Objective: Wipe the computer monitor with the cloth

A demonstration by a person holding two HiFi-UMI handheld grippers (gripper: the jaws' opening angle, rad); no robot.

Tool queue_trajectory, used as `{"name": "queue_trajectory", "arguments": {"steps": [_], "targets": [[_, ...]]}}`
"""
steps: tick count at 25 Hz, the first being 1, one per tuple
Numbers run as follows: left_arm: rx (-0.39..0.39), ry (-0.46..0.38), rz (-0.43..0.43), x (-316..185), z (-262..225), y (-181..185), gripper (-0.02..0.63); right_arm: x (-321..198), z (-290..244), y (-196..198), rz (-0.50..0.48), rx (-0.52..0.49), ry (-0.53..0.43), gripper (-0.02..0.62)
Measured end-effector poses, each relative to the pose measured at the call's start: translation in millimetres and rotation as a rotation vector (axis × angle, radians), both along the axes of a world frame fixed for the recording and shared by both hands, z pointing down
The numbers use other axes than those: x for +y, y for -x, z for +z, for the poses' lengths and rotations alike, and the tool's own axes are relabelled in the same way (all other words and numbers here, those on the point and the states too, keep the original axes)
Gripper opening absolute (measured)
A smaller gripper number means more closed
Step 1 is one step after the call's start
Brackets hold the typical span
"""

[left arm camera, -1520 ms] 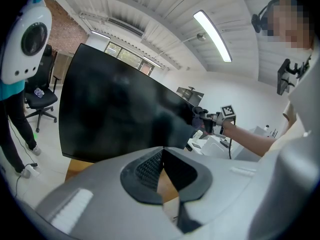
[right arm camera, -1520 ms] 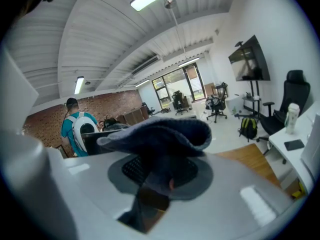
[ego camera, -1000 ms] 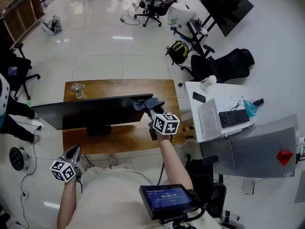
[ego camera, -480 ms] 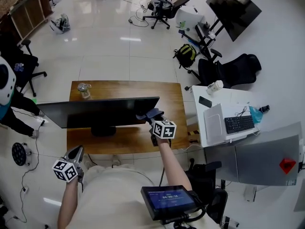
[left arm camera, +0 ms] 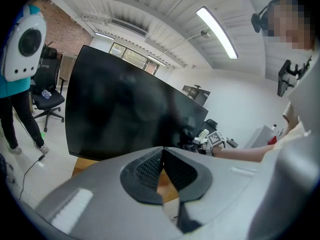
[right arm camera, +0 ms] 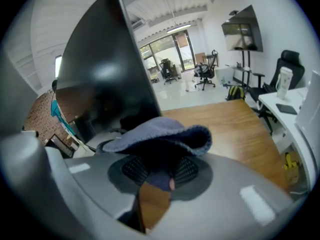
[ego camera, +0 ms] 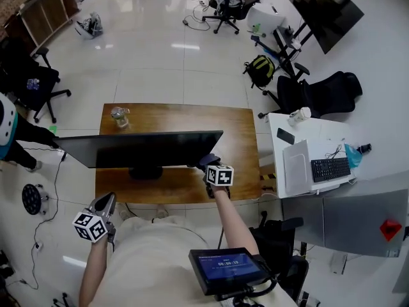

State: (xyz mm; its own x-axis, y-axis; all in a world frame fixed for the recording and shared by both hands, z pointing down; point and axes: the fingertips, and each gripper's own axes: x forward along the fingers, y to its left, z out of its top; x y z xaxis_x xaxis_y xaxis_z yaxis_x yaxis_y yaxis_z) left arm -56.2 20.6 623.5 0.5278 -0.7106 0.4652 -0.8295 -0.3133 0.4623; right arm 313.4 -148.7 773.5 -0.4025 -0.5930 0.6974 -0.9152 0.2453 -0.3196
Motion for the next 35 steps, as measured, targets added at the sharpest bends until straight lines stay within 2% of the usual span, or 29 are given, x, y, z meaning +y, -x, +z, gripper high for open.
{"name": "queue_trajectory", "arguments": {"steps": [7,14,18,22,26,30,35], "targets": [[-0.017,0.029,-0.013,4,-2,4,-0.008,10,46,1,-0.005,0.054,0.086,0.097],[-0.025,0.056,0.011,2,4,2,-0.008,31,80,7,0.002,0.097,0.176,0.097],[-0.016,0.057,0.03,1,10,-4,-0.008,67,73,37,-0.03,0.045,0.187,0.098],[-0.002,0.055,0.049,1,13,-11,-0.008,92,32,79,-0.062,-0.118,0.117,0.097],[0.007,0.059,0.073,2,19,-16,-0.008,105,-41,120,-0.128,-0.299,-0.029,0.097],[0.01,0.063,0.1,-1,26,-22,-0.008,110,-108,136,-0.172,-0.376,-0.191,0.094],[0.015,0.05,0.122,-8,24,-29,-0.008,112,-148,132,-0.167,-0.418,-0.27,0.094]]}}
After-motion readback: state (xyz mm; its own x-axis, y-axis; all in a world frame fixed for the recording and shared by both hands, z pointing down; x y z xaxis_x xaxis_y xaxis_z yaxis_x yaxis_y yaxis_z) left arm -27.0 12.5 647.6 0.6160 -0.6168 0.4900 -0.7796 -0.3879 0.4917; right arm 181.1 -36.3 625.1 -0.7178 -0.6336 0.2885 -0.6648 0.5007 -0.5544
